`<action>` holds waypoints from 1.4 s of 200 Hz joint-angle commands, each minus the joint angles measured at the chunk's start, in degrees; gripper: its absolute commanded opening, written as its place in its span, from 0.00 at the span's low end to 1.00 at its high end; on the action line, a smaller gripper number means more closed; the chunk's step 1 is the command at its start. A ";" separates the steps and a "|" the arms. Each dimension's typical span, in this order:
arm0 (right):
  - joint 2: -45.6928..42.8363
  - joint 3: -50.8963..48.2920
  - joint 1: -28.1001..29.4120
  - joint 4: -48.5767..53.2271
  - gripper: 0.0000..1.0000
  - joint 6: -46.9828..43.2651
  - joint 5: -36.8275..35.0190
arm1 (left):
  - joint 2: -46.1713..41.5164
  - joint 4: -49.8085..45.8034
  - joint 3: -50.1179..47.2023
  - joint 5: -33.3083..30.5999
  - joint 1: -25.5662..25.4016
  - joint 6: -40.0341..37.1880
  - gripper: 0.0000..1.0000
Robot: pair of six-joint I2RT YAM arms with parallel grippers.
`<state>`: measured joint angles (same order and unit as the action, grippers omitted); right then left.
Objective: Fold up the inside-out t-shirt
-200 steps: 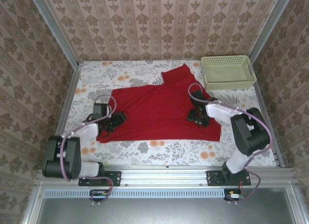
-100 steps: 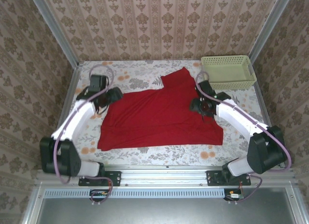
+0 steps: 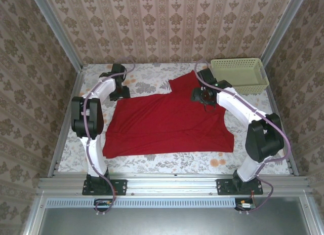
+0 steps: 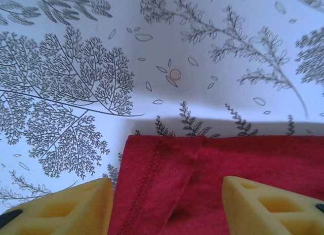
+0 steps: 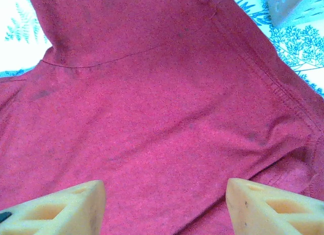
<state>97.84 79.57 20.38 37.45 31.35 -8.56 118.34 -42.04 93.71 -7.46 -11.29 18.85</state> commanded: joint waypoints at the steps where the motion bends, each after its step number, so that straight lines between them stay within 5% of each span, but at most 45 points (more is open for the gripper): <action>1: 2.04 2.25 -0.43 -0.58 0.66 -1.43 0.42 | 0.42 -2.96 2.22 -1.32 -0.40 -3.99 0.60; 92: 3.98 2.86 -1.09 -1.11 0.66 -1.14 1.08 | 8.36 -7.99 8.77 -3.31 -0.67 -4.79 0.58; 197: 7.97 4.98 -2.35 -1.35 0.65 -2.16 1.48 | 11.82 -9.67 13.87 -7.13 0.56 -4.96 0.31; 280: 21.92 22.66 -2.72 -2.13 0.63 -11.60 -3.31 | 6.30 -6.42 9.22 -1.86 1.26 -2.67 0.06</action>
<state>114.15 95.44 18.24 35.64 25.23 -8.60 129.32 -49.58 105.84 -12.23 -10.46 14.85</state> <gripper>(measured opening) 0.640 0.073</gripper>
